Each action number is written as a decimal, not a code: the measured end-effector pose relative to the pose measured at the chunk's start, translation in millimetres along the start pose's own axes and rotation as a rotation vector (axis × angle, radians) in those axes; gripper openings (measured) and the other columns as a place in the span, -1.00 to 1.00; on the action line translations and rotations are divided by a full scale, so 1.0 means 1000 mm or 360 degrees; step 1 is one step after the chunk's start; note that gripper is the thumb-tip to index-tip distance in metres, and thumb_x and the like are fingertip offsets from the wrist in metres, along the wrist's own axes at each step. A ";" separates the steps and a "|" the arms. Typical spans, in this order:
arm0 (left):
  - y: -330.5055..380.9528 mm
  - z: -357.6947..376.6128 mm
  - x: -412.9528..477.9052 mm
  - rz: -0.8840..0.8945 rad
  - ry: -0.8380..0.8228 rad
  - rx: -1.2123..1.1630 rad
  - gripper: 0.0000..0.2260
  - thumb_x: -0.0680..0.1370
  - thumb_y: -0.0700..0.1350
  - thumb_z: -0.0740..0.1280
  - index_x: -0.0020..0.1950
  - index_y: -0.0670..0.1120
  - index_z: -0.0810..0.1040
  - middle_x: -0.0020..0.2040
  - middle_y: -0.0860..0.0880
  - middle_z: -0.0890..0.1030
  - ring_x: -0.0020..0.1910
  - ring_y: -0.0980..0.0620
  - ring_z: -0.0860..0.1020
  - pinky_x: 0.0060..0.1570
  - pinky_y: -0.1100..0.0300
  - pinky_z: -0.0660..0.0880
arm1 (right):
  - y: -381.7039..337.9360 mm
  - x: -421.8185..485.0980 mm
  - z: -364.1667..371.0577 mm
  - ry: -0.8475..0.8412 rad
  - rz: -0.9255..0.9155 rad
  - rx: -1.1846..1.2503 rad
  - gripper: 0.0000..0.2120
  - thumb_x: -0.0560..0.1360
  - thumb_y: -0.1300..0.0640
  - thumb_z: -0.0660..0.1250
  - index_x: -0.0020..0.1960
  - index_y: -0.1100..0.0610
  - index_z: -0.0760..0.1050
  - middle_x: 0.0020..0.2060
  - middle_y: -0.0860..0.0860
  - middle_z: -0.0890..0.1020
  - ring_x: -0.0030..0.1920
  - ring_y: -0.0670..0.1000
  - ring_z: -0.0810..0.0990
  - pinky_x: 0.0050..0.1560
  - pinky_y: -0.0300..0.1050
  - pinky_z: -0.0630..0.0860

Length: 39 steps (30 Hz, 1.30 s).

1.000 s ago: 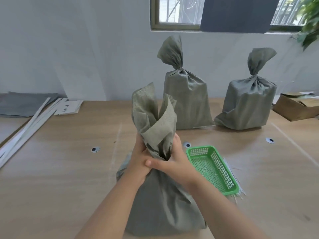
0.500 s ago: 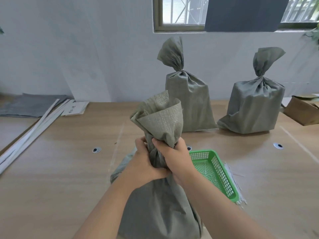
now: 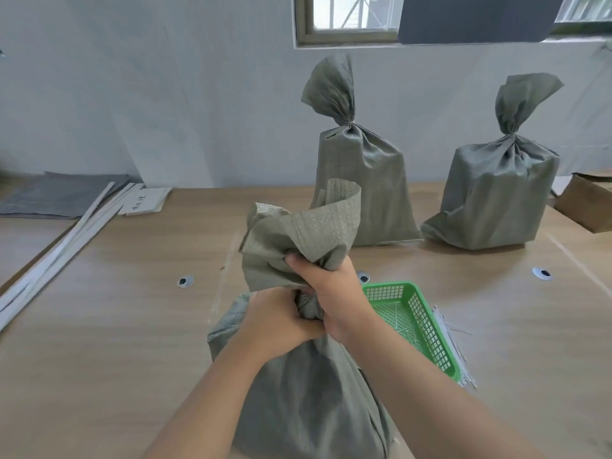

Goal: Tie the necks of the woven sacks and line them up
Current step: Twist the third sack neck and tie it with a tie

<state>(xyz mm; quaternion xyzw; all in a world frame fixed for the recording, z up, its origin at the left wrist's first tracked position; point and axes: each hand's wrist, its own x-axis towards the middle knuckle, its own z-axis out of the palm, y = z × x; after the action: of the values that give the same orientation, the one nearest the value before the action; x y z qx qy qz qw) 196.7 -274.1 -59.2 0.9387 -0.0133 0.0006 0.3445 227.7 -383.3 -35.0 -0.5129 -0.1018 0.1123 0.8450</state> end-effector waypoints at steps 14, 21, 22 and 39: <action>0.020 0.003 0.006 0.0003 0.0086 -0.0137 -0.66 0.35 -0.09 0.31 0.03 0.24 0.36 -0.11 0.20 0.54 0.01 0.04 0.58 0.09 -0.11 0.52 | 0.006 -0.003 0.005 0.0363 -0.0080 0.0440 -0.81 0.56 0.26 0.35 -0.08 0.05 0.69 -0.07 -0.02 0.75 0.02 -0.08 0.71 -0.03 -0.27 0.59; 0.032 0.009 0.009 -0.0282 0.0192 0.0023 -0.77 0.41 -0.22 0.33 -0.32 0.08 0.38 -0.28 0.04 0.54 -0.08 -0.10 0.54 0.12 -0.09 0.46 | 0.007 -0.007 -0.010 0.0228 0.0033 0.0234 -0.85 0.59 0.22 0.34 0.09 0.03 0.61 -0.04 -0.11 0.74 0.04 -0.16 0.69 -0.04 -0.35 0.56; 0.032 0.010 0.011 -0.0349 0.0205 0.0010 -0.79 0.43 -0.20 0.33 -0.31 0.06 0.40 -0.26 0.03 0.55 -0.06 -0.12 0.53 0.16 -0.10 0.45 | 0.008 -0.007 -0.014 0.0199 0.0054 0.0174 -0.84 0.58 0.22 0.34 0.12 0.04 0.61 0.00 -0.09 0.74 0.08 -0.15 0.68 -0.02 -0.34 0.56; 0.049 0.033 0.036 -0.0418 0.0174 0.0158 -0.81 0.43 0.07 0.37 -0.19 -0.04 0.53 -0.29 0.04 0.56 -0.13 -0.12 0.58 -0.01 -0.02 0.57 | 0.010 -0.010 -0.198 0.0508 0.0176 -0.0614 -0.84 0.60 0.09 0.32 0.13 0.07 0.61 -0.11 -0.03 0.69 -0.03 -0.04 0.60 0.02 -0.08 0.46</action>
<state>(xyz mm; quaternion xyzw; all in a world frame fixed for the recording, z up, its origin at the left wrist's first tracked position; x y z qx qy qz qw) 231.6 -333.8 -52.3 0.9469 0.1284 0.0074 0.2948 274.2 -548.9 -134.5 -0.6807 0.0415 0.0546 0.7293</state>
